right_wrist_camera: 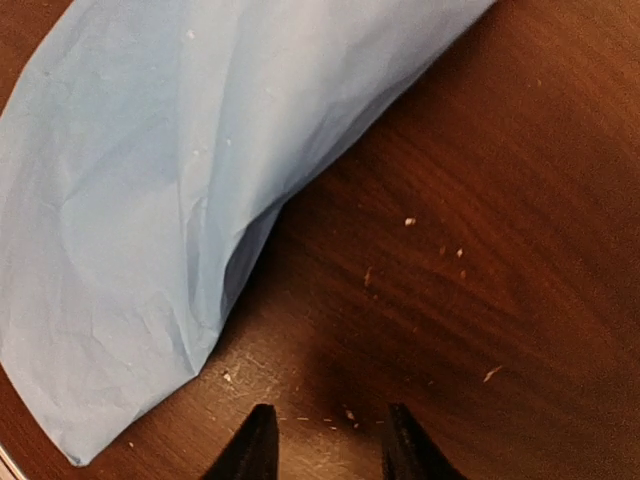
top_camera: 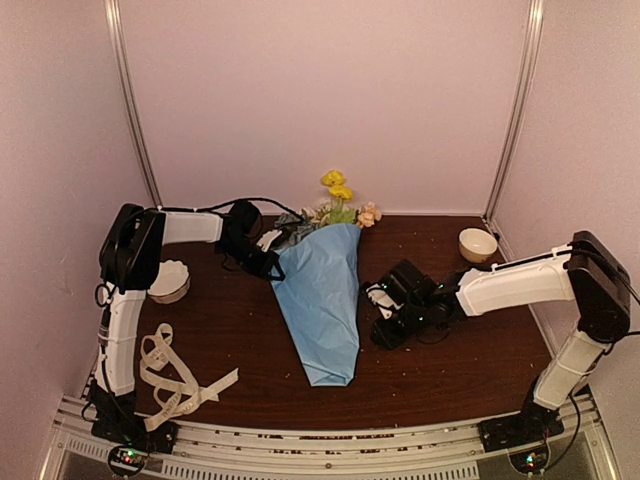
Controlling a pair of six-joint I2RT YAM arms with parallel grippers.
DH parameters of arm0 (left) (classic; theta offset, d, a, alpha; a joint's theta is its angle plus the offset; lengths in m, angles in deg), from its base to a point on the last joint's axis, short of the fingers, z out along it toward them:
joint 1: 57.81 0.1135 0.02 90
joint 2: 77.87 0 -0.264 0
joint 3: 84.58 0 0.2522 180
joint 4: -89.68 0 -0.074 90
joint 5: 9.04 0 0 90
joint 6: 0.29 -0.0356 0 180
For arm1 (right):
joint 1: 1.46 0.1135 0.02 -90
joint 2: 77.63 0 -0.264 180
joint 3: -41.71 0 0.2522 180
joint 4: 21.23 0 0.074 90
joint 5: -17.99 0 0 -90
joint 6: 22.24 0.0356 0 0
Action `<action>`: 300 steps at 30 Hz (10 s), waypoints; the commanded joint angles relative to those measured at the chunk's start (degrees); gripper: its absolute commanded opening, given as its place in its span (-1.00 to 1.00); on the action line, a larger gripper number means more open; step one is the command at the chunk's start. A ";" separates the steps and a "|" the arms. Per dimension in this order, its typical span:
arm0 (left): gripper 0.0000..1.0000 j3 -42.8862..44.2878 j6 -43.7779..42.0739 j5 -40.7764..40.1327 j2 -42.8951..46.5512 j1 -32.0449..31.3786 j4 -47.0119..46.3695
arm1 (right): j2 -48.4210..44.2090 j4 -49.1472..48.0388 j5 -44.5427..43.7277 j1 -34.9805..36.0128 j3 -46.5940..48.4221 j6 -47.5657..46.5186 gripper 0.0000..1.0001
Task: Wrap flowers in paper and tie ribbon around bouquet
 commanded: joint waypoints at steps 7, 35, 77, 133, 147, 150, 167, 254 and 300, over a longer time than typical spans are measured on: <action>-1.00 0.73 -0.30 -1.43 -0.58 0.39 -0.63 | 1.86 -16.79 21.31 -7.26 0.27 19.04 0.03; 0.53 -24.29 23.94 -4.31 18.35 0.36 -22.23 | 13.03 -21.96 24.07 -7.10 4.69 26.60 -0.66; -1.00 -30.64 33.43 4.55 12.92 -3.64 -36.98 | 19.72 -36.07 30.40 -6.76 7.41 38.57 -0.99; -1.00 -53.19 21.74 -30.68 32.90 -32.52 7.22 | 13.37 -24.18 25.06 -5.90 8.25 29.61 -1.00; -1.00 -16.81 5.97 -58.62 59.55 -15.89 16.19 | 12.56 -23.21 23.63 -5.90 6.81 28.71 -1.00; -1.00 -0.68 -1.24 -66.61 63.05 -15.82 15.48 | 13.01 -23.05 23.64 -5.86 6.98 28.56 -1.00; -1.00 -17.42 -18.71 5.03 66.44 -30.36 13.96 | 13.39 -21.21 23.89 -5.98 9.24 27.70 -1.00; -1.00 -38.48 46.36 3.73 21.56 -7.81 -49.45 | -1.32 3.90 5.53 21.91 -3.94 -0.02 0.04; -1.00 -35.99 44.35 4.01 24.88 -7.80 -45.61 | 2.21 11.81 -0.50 -34.10 36.36 7.22 -1.00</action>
